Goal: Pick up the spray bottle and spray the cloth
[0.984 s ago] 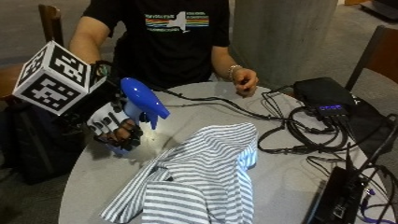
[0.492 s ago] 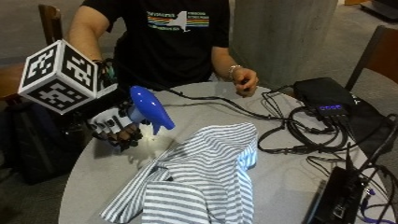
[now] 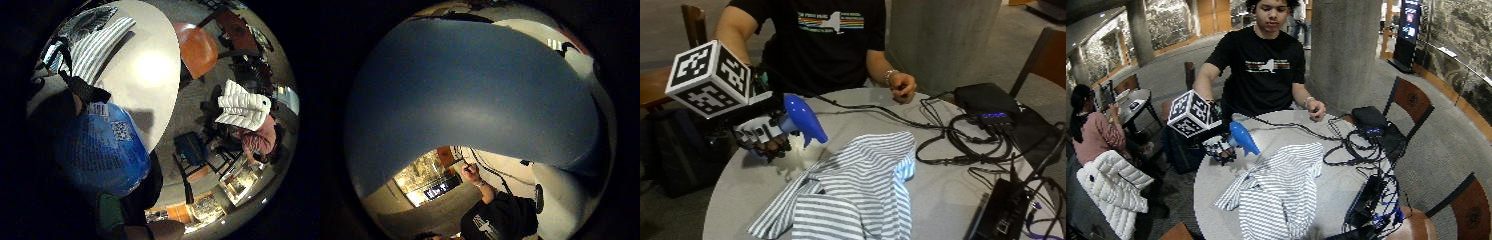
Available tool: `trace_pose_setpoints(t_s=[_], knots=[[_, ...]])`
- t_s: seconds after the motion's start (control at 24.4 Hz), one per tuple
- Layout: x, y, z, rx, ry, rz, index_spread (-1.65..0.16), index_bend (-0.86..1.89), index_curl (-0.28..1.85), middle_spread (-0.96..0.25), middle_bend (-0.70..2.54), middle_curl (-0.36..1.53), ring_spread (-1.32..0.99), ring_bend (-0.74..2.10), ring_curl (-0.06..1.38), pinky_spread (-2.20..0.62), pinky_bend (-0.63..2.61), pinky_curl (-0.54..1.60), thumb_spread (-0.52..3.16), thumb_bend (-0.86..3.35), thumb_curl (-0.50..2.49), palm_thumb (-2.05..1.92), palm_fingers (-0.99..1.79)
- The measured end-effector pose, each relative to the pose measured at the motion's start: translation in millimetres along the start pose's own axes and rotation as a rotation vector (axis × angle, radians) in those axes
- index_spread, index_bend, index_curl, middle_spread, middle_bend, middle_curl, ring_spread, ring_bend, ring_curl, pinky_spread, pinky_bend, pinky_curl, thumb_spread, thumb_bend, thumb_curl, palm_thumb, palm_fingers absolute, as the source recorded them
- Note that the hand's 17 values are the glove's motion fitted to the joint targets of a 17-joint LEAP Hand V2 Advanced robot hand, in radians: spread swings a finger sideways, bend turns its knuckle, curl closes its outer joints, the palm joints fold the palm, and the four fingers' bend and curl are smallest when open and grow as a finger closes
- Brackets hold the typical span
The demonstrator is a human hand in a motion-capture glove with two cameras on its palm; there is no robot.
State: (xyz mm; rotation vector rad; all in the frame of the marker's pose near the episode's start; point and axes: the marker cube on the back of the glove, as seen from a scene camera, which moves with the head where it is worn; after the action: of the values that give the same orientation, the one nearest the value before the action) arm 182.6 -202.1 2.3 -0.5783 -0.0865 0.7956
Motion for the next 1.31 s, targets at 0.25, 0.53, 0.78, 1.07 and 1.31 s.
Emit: trace_pose_setpoints(t_s=[0.25, 0.53, 0.78, 1.07, 1.31], knots=[[-2, 1, 0, -0.001, 0.025, 0.011, -0.21, 0.17, 0.47, -0.07, 0.19, 0.43, -0.10, 0.37, 0.38, -0.19, 0.60, 0.36, 0.54, -0.03, 0.69, 0.98, 1.20], [-6, 2, -1, 0.013, 0.045, 0.018, -0.21, 0.17, 0.47, -0.07, 0.19, 0.43, -0.11, 0.36, 0.38, -0.19, 0.60, 0.36, 0.53, -0.03, 0.69, 0.97, 1.20], [-10, 6, 1, 0.062, 0.007, -0.005, -0.21, 0.17, 0.47, -0.07, 0.19, 0.44, -0.11, 0.36, 0.38, -0.19, 0.60, 0.36, 0.53, -0.03, 0.70, 0.97, 1.20], [-45, 55, 12, 0.258, -0.365, -0.266, -0.21, 0.17, 0.47, -0.07, 0.19, 0.44, -0.12, 0.36, 0.38, -0.19, 0.60, 0.36, 0.52, -0.03, 0.70, 0.97, 1.21], [-108, 104, 50, 0.327, -0.678, -0.549, -0.21, 0.18, 0.47, -0.07, 0.20, 0.44, -0.12, 0.35, 0.38, -0.20, 0.59, 0.36, 0.51, -0.03, 0.70, 0.98, 1.21]])
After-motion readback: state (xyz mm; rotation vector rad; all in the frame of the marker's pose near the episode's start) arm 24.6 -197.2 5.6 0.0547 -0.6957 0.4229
